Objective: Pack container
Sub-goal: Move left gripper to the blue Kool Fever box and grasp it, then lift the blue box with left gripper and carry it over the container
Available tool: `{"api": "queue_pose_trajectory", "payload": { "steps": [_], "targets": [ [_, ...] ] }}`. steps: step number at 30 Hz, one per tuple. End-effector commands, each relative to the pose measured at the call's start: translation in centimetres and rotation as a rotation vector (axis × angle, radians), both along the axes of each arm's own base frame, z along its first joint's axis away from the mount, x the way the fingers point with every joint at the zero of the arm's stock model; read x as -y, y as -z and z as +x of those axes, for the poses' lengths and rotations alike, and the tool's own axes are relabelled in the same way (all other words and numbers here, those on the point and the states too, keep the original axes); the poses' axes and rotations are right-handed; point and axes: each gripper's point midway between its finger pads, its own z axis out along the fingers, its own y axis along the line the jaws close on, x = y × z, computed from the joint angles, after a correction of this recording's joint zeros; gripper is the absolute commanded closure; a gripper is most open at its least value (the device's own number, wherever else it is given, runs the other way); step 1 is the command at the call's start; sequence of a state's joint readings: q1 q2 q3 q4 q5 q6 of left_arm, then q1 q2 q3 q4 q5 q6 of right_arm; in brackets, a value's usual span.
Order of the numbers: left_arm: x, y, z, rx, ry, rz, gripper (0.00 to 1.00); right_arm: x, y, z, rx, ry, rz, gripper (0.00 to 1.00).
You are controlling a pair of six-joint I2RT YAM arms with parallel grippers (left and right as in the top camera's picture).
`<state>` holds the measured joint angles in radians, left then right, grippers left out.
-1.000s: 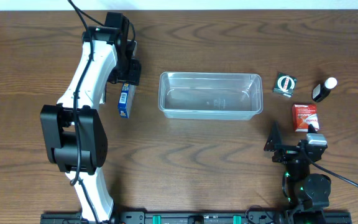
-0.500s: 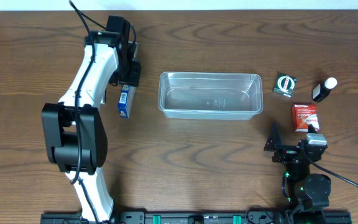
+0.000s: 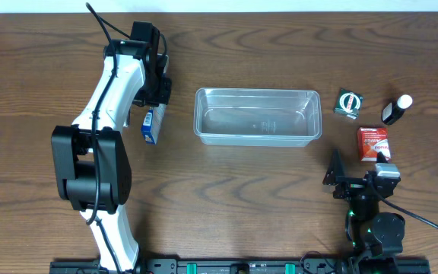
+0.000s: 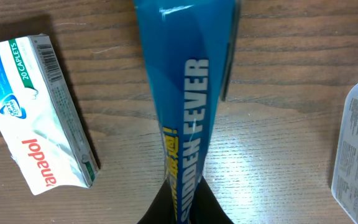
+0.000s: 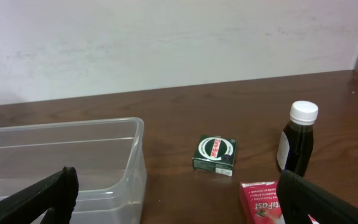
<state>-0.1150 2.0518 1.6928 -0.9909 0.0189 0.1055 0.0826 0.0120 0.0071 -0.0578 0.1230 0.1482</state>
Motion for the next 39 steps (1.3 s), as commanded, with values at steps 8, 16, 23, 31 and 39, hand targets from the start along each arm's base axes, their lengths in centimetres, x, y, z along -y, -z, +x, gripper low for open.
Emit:
{"api": "queue_pose_trajectory", "payload": {
  "steps": [8,16,23,31,39],
  "targets": [
    [0.0,-4.3,1.4,0.114,-0.004,-0.008,0.94,0.2,0.0,0.0,0.001,0.008,-0.011,0.01],
    [2.4,-16.7,1.4,0.450,0.141,-0.025,0.94,0.2,0.0,0.0,0.001,0.008,-0.011,0.01],
    [9.8,-24.3,-3.8,0.642,0.607,-0.043,0.94,0.3,0.0,0.0,0.001,0.008,-0.011,0.01],
    [18.3,-22.8,-8.7,0.612,1.103,-0.167,0.94,0.2,0.0,0.0,0.001,0.008,-0.011,0.01],
    [20.7,-16.8,-7.6,0.465,1.197,-0.199,0.95,0.2,0.0,0.0,0.001,0.008,-0.011,0.01]
  ]
}}
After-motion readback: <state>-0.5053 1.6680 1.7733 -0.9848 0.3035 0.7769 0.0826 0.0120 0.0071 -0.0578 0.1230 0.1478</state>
